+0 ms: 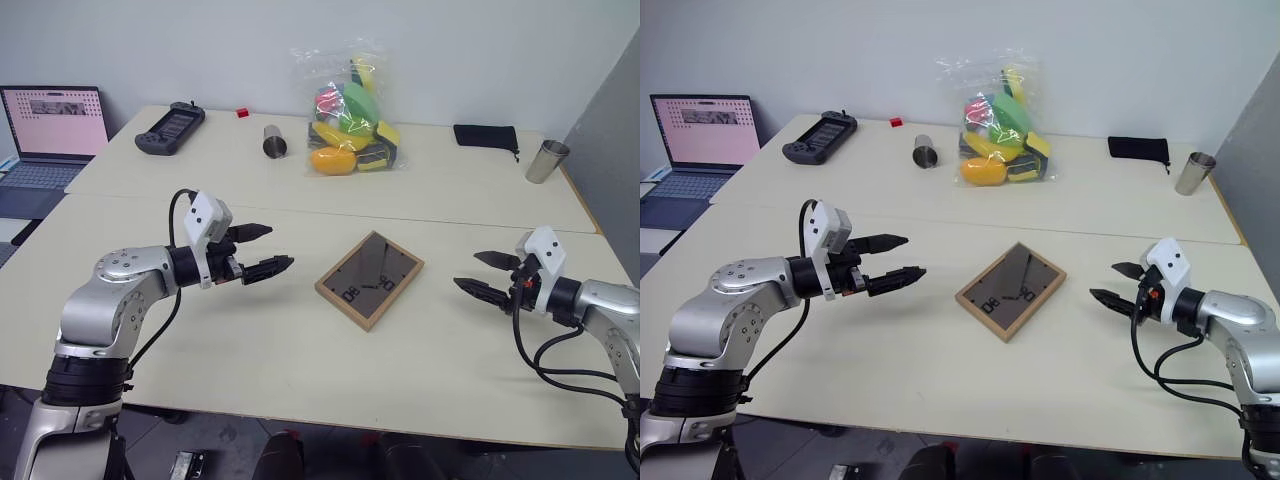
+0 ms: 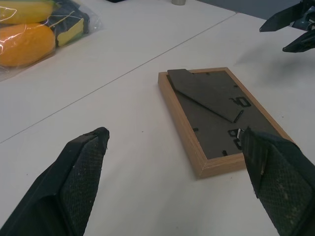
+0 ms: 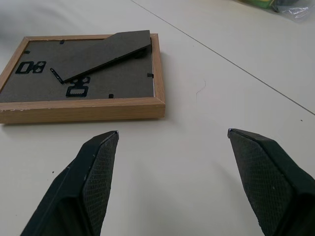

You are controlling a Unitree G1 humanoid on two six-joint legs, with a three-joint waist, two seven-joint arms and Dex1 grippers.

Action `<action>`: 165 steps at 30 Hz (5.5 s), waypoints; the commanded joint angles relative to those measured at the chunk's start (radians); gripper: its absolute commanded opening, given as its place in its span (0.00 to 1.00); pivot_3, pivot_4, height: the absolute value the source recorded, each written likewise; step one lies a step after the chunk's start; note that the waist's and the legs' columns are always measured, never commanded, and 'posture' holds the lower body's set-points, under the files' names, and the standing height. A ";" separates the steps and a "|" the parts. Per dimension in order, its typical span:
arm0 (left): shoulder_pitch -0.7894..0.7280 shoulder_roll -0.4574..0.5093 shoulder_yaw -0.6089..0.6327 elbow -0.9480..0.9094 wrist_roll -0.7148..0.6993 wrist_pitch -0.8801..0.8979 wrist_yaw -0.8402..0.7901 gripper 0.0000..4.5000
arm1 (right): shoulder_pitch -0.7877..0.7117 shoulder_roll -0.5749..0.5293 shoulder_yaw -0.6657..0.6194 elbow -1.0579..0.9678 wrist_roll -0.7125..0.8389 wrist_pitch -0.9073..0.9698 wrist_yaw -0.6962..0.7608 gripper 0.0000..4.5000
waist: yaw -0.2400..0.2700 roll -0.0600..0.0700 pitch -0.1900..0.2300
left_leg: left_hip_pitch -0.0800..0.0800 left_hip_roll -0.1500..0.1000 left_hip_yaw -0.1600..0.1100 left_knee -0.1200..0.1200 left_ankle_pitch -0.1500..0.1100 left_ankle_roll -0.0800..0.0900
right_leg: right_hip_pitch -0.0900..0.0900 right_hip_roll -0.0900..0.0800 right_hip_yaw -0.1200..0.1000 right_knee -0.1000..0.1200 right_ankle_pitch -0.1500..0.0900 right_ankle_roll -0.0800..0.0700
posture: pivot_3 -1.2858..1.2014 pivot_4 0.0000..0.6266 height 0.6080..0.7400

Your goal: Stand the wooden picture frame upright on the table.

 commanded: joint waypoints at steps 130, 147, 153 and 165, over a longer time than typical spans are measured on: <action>-0.711 -0.329 -0.234 1.220 0.549 -0.548 -0.406 0.00 | 0.096 0.130 0.168 -0.273 -0.179 0.030 -0.206 0.01 | -0.003 0.000 0.000 | -0.001 -0.002 -0.001 0.005 0.000 0.000 | -0.001 0.001 0.000 0.007 0.000 0.000 | 0.52 0.24 1.00; -0.706 -0.329 -0.223 1.199 0.557 -0.497 -0.450 0.36 | 0.090 0.137 0.174 -0.274 -0.174 0.038 -0.205 0.00 | -0.003 0.000 0.000 | -0.001 -0.002 -0.001 0.005 0.000 0.000 | -0.001 0.001 0.000 0.008 0.000 0.000 | 0.52 0.24 1.00; -0.726 -0.315 -0.218 1.210 0.556 -0.441 -0.487 0.64 | 0.089 0.127 0.171 -0.268 -0.180 0.029 -0.197 0.00 | -0.003 0.000 0.000 | -0.001 -0.002 -0.001 0.005 0.000 0.000 | -0.001 0.001 0.000 0.008 0.000 0.000 | 0.52 0.24 1.00; -0.778 -0.325 -0.249 1.238 0.589 -0.342 -0.572 0.74 | 0.017 0.138 0.237 -0.157 -0.354 -0.084 -0.273 0.00 | -0.009 0.000 0.000 | 0.000 -0.002 -0.001 0.005 0.000 0.000 | -0.001 0.001 0.000 0.009 0.000 0.000 | 0.52 0.24 1.00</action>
